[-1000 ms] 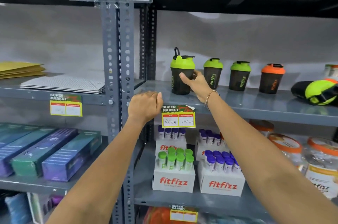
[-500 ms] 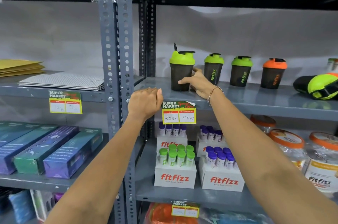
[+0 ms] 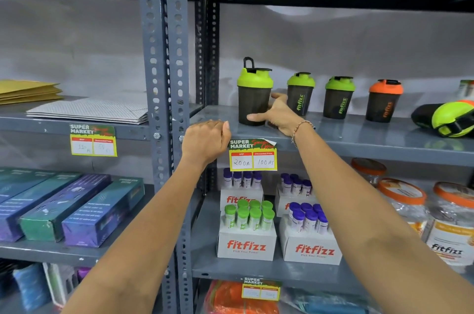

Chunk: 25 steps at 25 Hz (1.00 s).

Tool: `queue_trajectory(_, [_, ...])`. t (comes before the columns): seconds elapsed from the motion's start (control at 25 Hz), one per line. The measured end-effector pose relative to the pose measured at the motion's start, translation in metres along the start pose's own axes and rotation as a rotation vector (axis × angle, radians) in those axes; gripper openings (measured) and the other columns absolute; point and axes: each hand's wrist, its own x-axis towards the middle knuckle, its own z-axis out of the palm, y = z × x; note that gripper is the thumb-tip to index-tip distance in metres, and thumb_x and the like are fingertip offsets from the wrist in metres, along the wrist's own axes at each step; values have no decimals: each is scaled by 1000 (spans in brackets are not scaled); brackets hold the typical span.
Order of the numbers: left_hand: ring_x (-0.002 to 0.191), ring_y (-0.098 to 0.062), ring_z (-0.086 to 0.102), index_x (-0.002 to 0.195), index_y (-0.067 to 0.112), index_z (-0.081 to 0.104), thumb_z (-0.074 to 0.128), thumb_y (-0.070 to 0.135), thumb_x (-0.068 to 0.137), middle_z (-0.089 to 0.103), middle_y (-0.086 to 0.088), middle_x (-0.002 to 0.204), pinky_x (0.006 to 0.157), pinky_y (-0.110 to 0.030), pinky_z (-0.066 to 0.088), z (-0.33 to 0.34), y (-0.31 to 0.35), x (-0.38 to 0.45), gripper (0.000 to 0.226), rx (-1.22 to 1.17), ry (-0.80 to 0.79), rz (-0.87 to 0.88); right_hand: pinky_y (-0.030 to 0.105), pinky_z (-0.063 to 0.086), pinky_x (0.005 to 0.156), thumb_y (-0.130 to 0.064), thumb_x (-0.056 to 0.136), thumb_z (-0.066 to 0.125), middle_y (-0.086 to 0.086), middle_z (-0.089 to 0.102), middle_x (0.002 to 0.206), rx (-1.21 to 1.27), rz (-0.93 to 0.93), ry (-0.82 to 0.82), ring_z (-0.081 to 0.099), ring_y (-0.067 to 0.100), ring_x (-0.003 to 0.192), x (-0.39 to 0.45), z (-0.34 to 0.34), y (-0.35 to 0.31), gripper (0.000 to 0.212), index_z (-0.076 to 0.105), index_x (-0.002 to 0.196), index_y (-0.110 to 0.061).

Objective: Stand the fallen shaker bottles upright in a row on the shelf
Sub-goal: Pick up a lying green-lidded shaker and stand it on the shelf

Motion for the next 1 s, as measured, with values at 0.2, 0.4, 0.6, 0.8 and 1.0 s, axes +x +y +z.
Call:
queue_trajectory(0.2, [44,-24,59,65,8,71,32,25,92,68,-6,57,42,-22,34,-2,1,1,51,8,11,6,24,48,82,9,69,75,15,53,133,62,-10,-29,52,20,114,-2,-1,-4,102,8,144,-9])
queue_trajectory(0.4, [43,-23,58,61,9,69,33,25,92,66,-5,54,42,-22,31,-4,1,2,50,8,10,-2,34,50,95,-5,63,85,8,54,127,-68,-27,-70,54,21,115,-4,1,-3,101,18,139,-9])
queue_trajectory(0.6, [41,-23,57,59,9,67,33,25,92,63,-5,51,43,-20,29,-5,2,2,50,1,18,0,35,54,85,7,68,77,8,63,114,52,-6,-92,62,20,104,-3,-2,-4,85,27,137,-2])
queue_trajectory(0.8, [44,-23,59,63,9,70,31,26,92,65,-5,54,42,-22,33,-6,2,2,51,-8,-6,-15,31,51,90,-7,64,85,0,57,112,-91,-53,-112,57,16,107,-4,1,-3,90,27,133,-9])
queue_trajectory(1.0, [45,-24,60,65,8,71,30,26,92,67,-6,56,43,-23,36,-6,2,1,52,-12,-16,-23,39,49,90,11,70,73,18,61,125,50,-27,-167,59,33,116,0,-4,0,58,47,117,-10])
